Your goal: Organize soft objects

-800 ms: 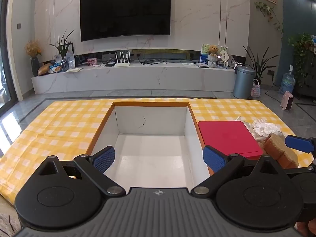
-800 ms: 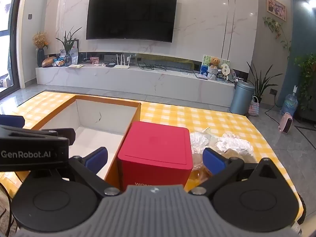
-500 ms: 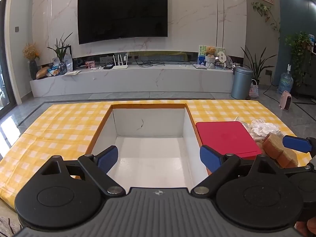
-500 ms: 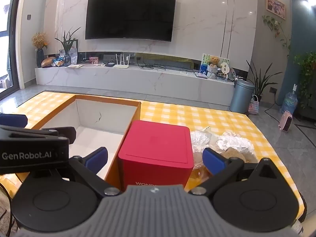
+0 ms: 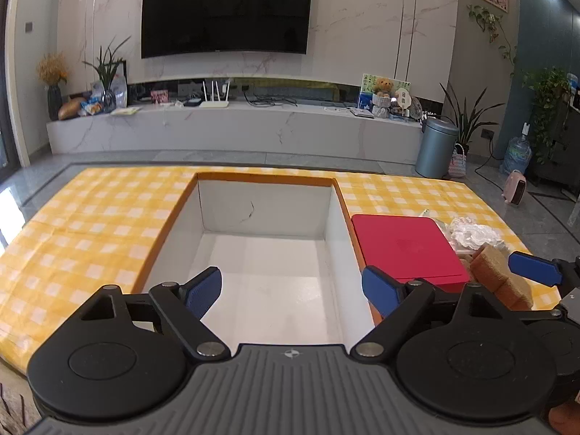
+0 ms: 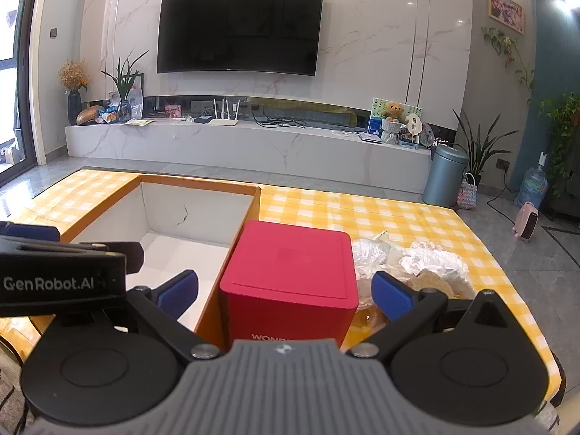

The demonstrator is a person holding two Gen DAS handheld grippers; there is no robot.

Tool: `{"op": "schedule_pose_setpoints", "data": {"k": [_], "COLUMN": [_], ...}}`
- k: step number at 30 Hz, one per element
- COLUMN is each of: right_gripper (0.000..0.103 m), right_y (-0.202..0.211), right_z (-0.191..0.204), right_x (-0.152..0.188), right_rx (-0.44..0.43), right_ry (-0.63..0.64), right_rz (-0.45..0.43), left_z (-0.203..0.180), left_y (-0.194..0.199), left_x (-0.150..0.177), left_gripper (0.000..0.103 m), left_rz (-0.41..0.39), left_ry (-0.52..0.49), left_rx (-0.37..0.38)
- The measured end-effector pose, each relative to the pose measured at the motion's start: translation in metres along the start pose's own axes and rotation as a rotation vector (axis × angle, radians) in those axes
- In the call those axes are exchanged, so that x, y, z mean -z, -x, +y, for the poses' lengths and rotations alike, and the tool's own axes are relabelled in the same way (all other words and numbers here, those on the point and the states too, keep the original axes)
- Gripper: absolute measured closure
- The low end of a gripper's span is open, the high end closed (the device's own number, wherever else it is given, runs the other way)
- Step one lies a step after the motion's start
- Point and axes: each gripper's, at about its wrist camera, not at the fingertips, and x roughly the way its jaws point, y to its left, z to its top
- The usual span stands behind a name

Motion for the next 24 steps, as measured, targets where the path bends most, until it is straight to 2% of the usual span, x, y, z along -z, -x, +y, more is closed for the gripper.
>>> {"op": "schedule_pose_setpoints", "data": {"k": [15, 20, 24], "right_gripper": [0.004, 0.009, 0.009], "right_y": [0.0002, -0.0003, -0.0014], "right_z": [0.0013, 0.0017, 0.0034], "right_x": [-0.0008, -0.0008, -0.0004], "right_rx": [-0.001, -0.010, -0.009], "right_ry": [0.003, 0.008, 0.012], "right_rz": [0.007, 0.008, 0.012], "left_z": [-0.0025, -0.0023, -0.0030], "left_y": [-0.0009, -0.0014, -0.0002], "left_x": [0.0012, 0.0025, 0.0023], "left_gripper": [0.003, 0.003, 0.003], "left_rz": [-0.001, -0.004, -0.010], "left_ry": [-0.002, -0.001, -0.016], "left_rx": [-0.016, -0.030, -0.045]}}
